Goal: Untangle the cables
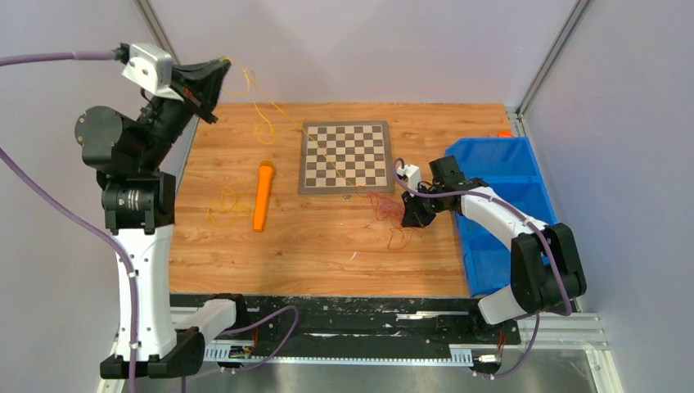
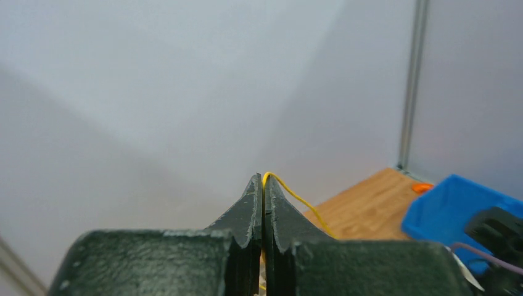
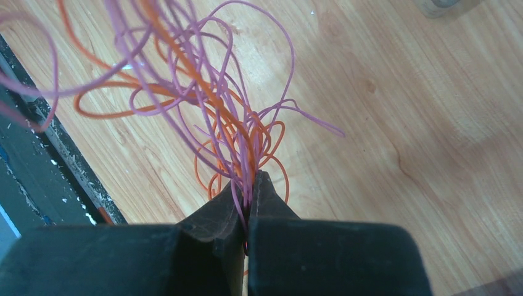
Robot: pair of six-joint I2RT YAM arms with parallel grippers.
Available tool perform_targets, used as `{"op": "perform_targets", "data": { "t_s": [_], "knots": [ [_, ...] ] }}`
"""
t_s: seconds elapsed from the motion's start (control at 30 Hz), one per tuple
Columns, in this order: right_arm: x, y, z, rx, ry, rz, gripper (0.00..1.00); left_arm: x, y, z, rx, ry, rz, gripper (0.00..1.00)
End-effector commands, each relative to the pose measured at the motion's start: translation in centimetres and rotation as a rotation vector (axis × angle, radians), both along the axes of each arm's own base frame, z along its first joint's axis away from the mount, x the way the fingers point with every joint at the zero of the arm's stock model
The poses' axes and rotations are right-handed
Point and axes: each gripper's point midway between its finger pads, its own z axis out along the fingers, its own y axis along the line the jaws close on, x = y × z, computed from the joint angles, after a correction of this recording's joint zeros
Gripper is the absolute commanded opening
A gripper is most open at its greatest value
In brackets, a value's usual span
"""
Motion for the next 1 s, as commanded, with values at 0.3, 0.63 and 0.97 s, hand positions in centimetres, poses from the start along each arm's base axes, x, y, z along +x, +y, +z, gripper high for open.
{"op": "perform_targets", "data": {
  "t_s": [0.3,0.63,0.97],
  "knots": [
    [-0.2,-0.6,-0.6,-0.026,-0.038,0.001,0.0,11.4,11.4,3.0,-0.15,0.003,0.374,0.0],
    [-0.1,-0.3,-1.0,-0.018,-0.009,0.005,0.0,13.8,14.5,5.8,-0.206,-0.021,0.4,0.0],
    [0.2,2.9,4.1,0.103,-0.077,0.084,0.0,19.6,15.1,-8.4,-0.093,0.216,0.36,0.0]
  ]
}}
